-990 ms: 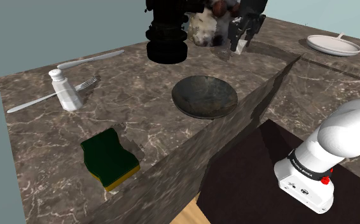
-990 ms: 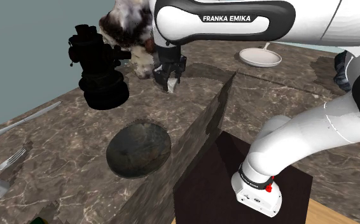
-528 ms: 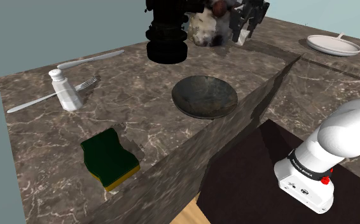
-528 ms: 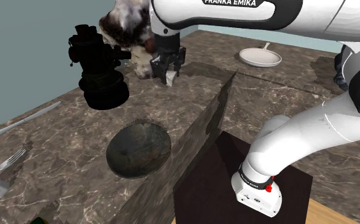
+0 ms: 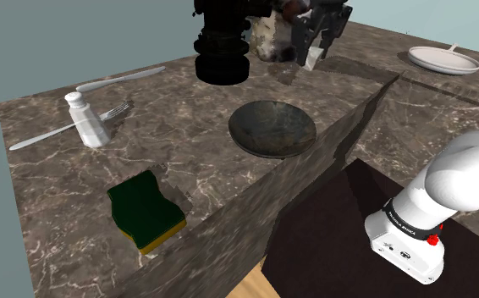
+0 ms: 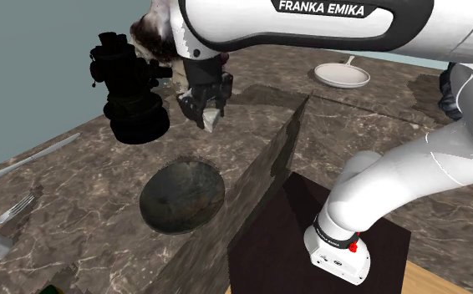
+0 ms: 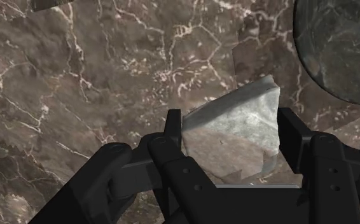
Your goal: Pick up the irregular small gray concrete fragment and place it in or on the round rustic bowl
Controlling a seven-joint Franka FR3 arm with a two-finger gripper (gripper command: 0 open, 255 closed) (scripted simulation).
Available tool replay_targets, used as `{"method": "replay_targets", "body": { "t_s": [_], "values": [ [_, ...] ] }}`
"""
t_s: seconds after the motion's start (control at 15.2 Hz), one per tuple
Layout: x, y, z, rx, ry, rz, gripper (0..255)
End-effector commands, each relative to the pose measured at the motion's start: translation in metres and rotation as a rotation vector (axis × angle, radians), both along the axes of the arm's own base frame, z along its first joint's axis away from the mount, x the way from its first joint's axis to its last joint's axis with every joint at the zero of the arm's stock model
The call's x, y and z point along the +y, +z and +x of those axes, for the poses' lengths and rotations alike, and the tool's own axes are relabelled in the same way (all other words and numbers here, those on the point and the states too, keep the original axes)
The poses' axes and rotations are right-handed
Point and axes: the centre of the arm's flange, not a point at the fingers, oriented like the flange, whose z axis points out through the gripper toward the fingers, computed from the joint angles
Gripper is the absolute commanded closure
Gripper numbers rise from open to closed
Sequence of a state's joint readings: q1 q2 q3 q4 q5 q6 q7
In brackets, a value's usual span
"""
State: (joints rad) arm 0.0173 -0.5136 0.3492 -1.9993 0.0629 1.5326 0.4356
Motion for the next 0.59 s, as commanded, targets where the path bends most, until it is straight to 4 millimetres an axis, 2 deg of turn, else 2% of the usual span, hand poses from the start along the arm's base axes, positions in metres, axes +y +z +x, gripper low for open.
{"method": "replay_targets", "body": {
  "t_s": [0.0,0.53],
  "values": [
    [0.026,-0.003,-0.012,0.000,-0.001,0.000,255],
    [0.124,-0.002,-0.050,0.000,-0.001,0.000,255]
  ]
}}
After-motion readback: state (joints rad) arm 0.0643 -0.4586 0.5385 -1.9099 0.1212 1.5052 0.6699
